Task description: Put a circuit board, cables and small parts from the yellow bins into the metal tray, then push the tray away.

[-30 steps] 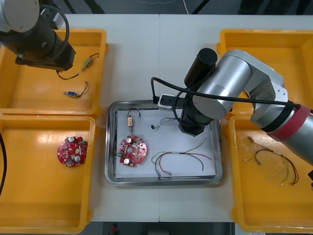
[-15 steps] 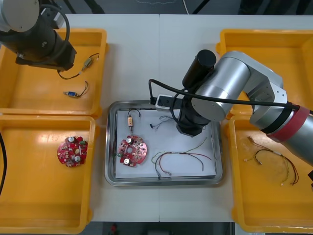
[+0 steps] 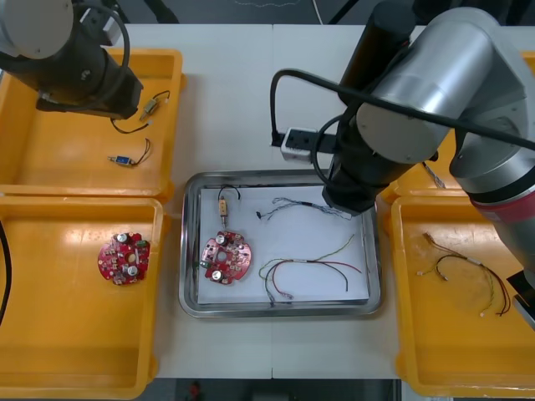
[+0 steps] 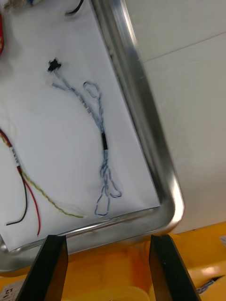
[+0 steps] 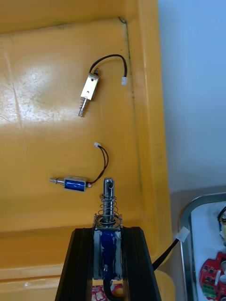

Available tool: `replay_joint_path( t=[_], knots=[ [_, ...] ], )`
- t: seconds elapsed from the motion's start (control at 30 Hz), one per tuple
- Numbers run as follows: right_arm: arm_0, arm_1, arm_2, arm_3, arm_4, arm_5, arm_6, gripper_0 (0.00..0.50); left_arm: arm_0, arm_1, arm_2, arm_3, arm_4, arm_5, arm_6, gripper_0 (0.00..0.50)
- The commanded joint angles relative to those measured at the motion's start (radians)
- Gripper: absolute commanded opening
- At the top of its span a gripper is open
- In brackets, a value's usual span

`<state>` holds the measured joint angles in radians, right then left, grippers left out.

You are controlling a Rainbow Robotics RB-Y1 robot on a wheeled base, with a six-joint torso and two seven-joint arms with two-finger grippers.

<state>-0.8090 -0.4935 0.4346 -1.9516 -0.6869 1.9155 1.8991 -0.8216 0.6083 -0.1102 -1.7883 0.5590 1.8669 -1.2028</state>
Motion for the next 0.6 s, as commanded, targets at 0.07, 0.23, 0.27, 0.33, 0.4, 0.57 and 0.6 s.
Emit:
replay_joint_path(
  t=[0.07,0.23,0.27,0.33,0.4,0.57,0.6],
  knots=[
    [-0.004,0.010,-0.168,-0.116,0.006,0.004,-0.058,0.500,0.004,-0.005,-0.092,-0.097,0.032,0.008,0.264,0.000],
    [0.024,-0.031,-0.273,-0.156,-0.051,0.004,-0.132,0.500,0.004,-0.025,-0.157,-0.144,0.055,0.006,0.367,0.000],
    [0.037,-0.046,-0.301,-0.162,-0.068,0.004,-0.161,0.500,0.004,-0.033,-0.175,-0.151,0.058,0.006,0.387,0.000],
    [0.062,-0.077,-0.346,-0.176,-0.097,0.004,-0.198,0.500,0.004,-0.045,-0.207,-0.157,0.059,-0.002,0.422,0.000],
    [0.090,-0.109,-0.384,-0.188,-0.123,0.004,-0.227,0.500,0.004,-0.056,-0.240,-0.158,0.059,-0.018,0.448,0.000],
    [0.189,-0.204,-0.488,-0.242,-0.192,0.004,-0.334,0.500,0.005,-0.090,-0.344,-0.132,0.056,-0.074,0.488,0.000],
    [0.200,-0.214,-0.497,-0.248,-0.198,0.004,-0.342,0.500,0.004,-0.096,-0.355,-0.131,0.053,-0.078,0.491,0.000]
  ],
)
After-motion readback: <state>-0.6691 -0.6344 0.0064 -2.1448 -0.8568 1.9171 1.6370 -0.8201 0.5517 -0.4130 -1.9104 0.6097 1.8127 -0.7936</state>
